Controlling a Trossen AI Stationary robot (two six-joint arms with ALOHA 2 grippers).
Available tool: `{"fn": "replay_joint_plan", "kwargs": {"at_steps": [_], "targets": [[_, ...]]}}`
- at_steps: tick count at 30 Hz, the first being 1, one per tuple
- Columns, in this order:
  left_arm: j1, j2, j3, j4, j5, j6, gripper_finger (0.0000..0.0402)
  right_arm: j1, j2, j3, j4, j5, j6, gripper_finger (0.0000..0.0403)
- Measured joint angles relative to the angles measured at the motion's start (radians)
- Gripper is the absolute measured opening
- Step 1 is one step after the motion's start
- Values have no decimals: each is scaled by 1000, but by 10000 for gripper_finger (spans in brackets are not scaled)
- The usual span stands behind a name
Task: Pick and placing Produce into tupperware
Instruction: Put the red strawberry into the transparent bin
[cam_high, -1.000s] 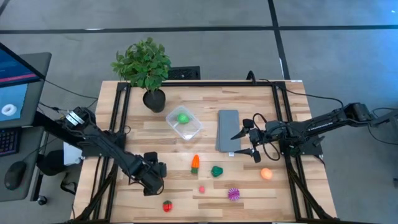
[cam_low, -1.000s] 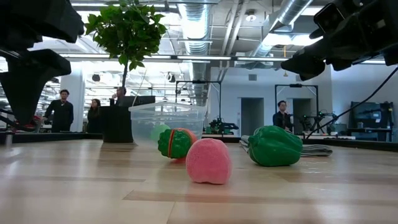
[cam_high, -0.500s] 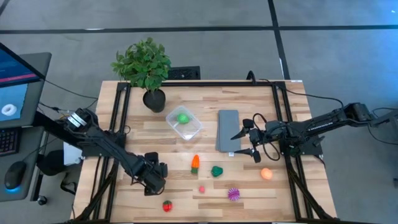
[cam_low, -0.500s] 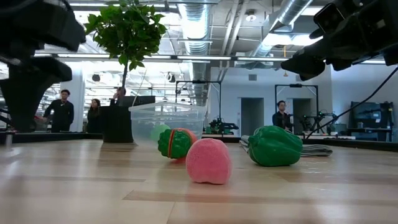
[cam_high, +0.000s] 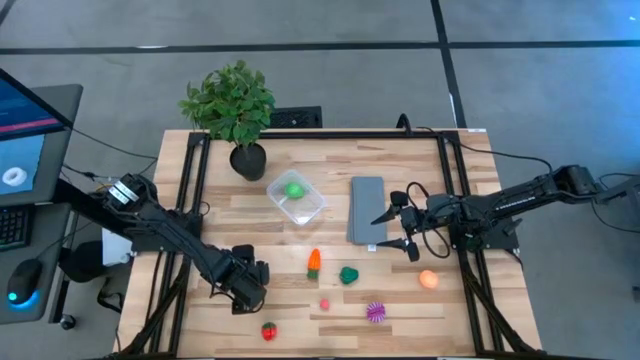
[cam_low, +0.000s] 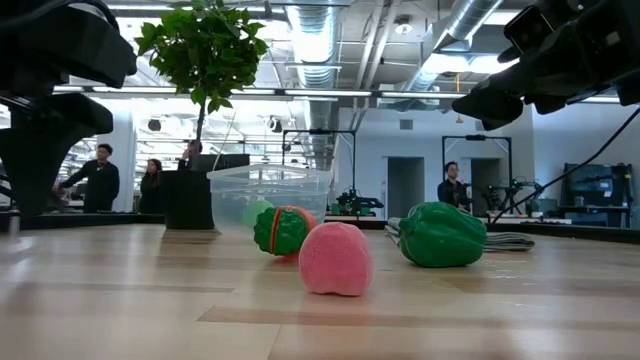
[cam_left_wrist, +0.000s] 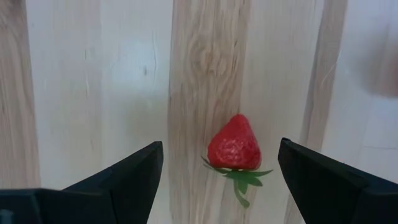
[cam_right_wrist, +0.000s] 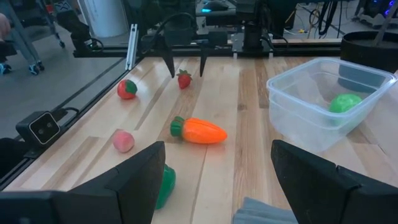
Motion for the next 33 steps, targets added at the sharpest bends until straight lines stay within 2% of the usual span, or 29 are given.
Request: {"fn": "replay_joint_plan", "kwargs": {"at_steps": [33], "targets": [[-13, 6, 0, 12, -18, -61, 306, 0, 0, 0, 0, 0, 1, 317]]}}
